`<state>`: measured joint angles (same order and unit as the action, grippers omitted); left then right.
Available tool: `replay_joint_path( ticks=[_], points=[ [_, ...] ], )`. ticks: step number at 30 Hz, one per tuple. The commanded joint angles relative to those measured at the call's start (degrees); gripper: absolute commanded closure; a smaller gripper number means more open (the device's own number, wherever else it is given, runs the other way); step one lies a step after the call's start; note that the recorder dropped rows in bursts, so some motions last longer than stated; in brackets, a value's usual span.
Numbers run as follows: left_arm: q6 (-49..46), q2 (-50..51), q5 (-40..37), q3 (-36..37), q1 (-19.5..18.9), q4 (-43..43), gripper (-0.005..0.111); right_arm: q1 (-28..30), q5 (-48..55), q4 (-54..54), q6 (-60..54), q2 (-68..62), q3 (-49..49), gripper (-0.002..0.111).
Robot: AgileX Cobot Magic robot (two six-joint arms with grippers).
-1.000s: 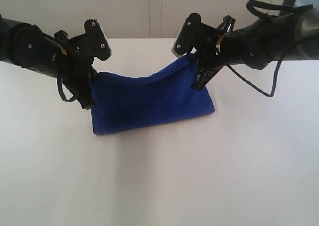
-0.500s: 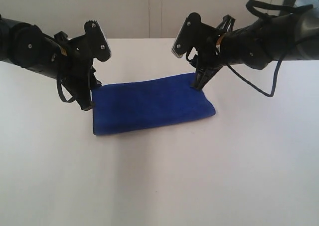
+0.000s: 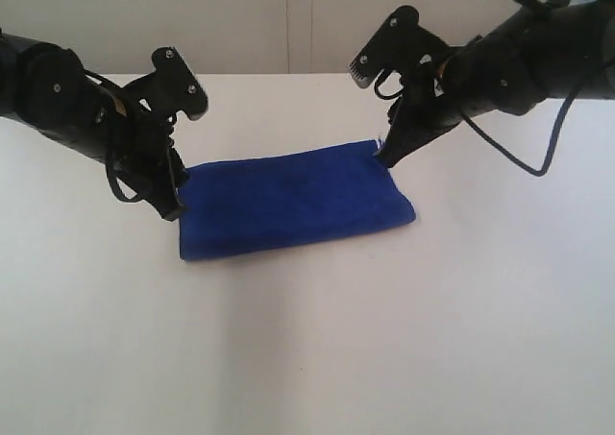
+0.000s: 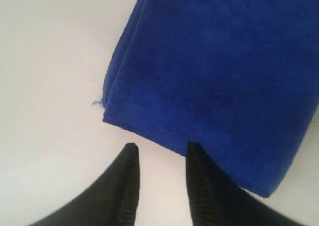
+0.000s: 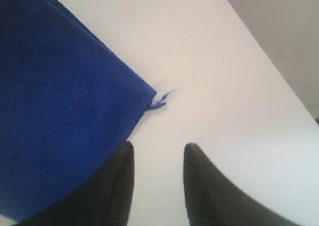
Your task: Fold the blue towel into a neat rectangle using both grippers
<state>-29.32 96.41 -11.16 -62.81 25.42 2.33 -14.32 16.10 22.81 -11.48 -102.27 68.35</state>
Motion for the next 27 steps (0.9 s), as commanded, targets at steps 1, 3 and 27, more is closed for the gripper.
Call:
replay_joint_path(
  ticks=[1, 3, 27],
  points=[
    [7.7, -1.4, -4.4, -0.2, -0.2, -0.5, 0.088, 0.6, 8.2, -0.3, 5.3, 2.2, 0.3, 0.090],
    [10.6, -1.8, -6.3, -0.2, -0.2, -0.5, 0.100, 0.6, 11.5, -0.2, 7.4, 2.2, 0.4, 0.099],
    [30.8, 23.0, -20.2, -25.4, -12.1, -9.1, 0.107, 7.6, 25.3, -18.8, 7.6, -19.6, 20.3, 0.108]
  ],
)
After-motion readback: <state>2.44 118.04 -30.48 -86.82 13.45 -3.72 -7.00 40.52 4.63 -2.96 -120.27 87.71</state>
